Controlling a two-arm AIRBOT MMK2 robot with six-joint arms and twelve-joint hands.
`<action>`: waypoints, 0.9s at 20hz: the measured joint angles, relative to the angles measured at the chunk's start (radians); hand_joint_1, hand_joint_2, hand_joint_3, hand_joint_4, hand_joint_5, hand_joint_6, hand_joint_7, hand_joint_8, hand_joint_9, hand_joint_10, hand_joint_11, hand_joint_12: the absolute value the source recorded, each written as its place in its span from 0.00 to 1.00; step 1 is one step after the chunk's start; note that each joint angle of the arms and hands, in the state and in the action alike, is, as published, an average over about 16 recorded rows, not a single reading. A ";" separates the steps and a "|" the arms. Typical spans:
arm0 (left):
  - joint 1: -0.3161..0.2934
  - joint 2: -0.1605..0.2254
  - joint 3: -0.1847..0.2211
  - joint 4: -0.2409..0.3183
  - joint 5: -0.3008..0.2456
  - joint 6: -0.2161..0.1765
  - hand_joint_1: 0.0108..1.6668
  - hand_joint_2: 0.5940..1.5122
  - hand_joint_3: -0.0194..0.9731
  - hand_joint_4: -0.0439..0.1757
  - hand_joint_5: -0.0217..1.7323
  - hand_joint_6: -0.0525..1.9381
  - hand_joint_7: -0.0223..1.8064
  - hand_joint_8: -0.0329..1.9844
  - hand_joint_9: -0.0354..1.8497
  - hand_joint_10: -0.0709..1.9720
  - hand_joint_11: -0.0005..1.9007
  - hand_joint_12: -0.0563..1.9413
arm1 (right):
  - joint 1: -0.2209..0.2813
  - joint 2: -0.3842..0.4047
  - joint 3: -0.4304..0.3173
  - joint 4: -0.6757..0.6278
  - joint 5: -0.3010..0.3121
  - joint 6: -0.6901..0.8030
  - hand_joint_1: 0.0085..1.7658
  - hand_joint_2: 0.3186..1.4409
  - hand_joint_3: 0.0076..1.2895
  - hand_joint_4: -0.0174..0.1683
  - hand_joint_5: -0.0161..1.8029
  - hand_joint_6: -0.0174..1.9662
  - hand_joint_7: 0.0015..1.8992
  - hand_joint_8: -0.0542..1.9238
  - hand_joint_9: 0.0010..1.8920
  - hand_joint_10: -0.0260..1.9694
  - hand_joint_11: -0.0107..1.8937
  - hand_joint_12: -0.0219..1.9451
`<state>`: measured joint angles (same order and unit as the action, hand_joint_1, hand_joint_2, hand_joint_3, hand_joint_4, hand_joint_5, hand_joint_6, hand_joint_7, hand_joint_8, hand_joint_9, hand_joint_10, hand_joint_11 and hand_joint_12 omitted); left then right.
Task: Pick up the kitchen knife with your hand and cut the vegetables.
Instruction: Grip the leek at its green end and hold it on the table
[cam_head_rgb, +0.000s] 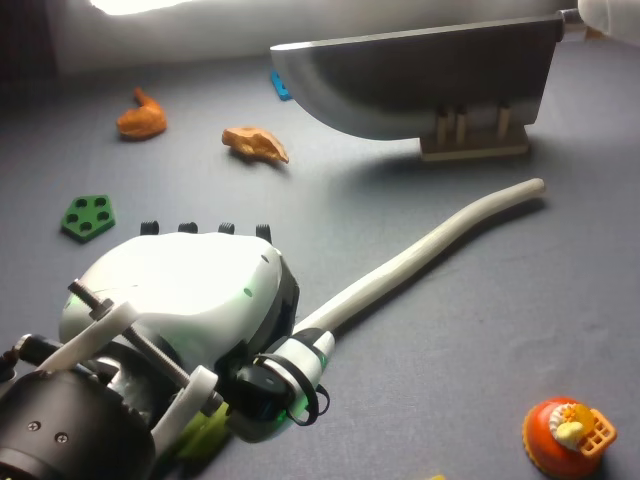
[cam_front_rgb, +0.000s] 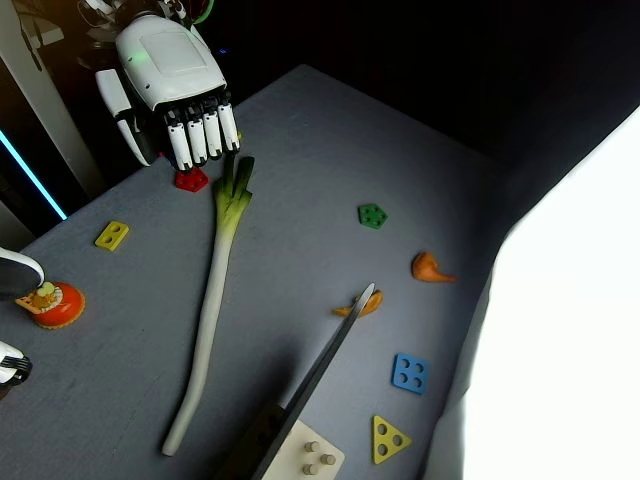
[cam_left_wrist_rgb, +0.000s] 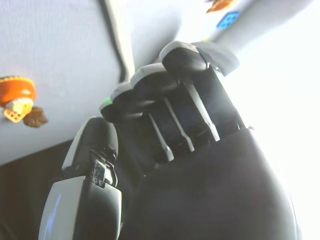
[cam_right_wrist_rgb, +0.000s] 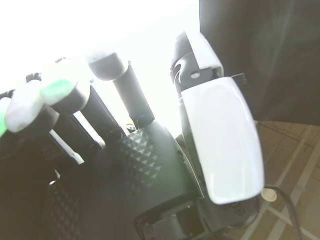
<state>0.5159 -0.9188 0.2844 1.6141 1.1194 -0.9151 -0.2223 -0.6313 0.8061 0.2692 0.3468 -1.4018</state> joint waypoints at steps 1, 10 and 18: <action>-0.001 0.000 0.000 -0.001 0.000 0.000 0.10 0.82 0.05 0.21 0.20 0.38 0.20 0.39 0.18 0.43 0.12 0.46 | 0.000 0.000 0.000 -0.001 -0.003 0.001 0.06 0.74 0.04 0.34 0.28 0.44 0.30 0.45 0.30 0.46 0.30 0.45; -0.009 0.000 -0.005 -0.017 0.009 -0.007 0.04 0.80 0.04 0.22 0.09 0.13 0.09 0.13 0.07 0.16 0.04 0.23 | -0.002 -0.002 0.008 -0.006 -0.015 0.020 0.13 0.69 0.03 0.18 0.10 0.16 0.12 0.17 0.10 0.16 0.11 0.16; 0.005 0.000 -0.016 -0.042 0.070 -0.033 0.03 0.80 0.03 0.22 0.05 0.02 0.05 0.01 0.04 0.04 0.01 0.14 | -0.019 -0.022 0.087 0.019 -0.001 0.100 0.39 0.61 0.01 0.15 0.02 0.02 0.02 0.04 0.01 0.01 0.02 0.02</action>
<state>0.5211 -0.9188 0.2681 1.5720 1.1890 -0.9485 -0.2413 -0.6537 0.8932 0.2880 0.3459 -1.3014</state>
